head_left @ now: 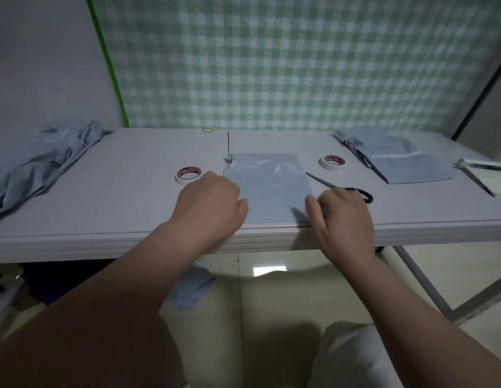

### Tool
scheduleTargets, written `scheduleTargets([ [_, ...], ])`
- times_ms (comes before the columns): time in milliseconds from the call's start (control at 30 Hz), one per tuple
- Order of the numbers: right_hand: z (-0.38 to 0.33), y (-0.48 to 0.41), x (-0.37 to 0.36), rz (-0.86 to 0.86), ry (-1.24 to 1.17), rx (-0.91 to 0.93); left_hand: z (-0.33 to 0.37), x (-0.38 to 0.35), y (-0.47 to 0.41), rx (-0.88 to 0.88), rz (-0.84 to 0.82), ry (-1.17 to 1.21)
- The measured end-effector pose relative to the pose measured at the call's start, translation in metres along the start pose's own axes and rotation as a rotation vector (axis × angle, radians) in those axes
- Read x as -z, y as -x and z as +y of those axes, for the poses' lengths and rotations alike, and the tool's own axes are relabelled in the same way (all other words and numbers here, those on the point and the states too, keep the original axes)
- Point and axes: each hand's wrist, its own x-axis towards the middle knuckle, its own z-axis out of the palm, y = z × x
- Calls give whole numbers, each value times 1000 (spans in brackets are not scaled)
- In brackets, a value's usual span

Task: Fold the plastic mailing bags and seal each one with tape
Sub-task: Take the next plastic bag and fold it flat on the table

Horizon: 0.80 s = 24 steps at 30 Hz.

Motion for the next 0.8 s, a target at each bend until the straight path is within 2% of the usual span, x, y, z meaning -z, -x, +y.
scheduleTargets([
  [67,0,-20,-3,-171,-5,-59,6,-3,-22,-63,-25,123],
  [167,4,-40,-15,-433,-28,-77,17,-15,-51,-226,-213,173],
  [300,16,-55,-28,-596,102,-119,16,-41,-77,-285,-415,159],
  [367,24,-63,-32,-637,184,-188,11,-51,-82,-292,-440,117],
  [433,26,-73,-36,-594,183,-175,9,-56,-84,-304,-436,93],
  [533,4,-85,-37,-532,-139,-2,11,-57,-84,-323,-403,100],
  [633,-19,-85,-43,-668,-336,113,14,-54,-86,-335,-349,183],
  [733,-16,-77,-58,-685,-302,188,18,-57,-90,-307,-350,184],
  [800,-8,-75,-61,-685,-242,171,23,-60,-94,-290,-376,174],
])
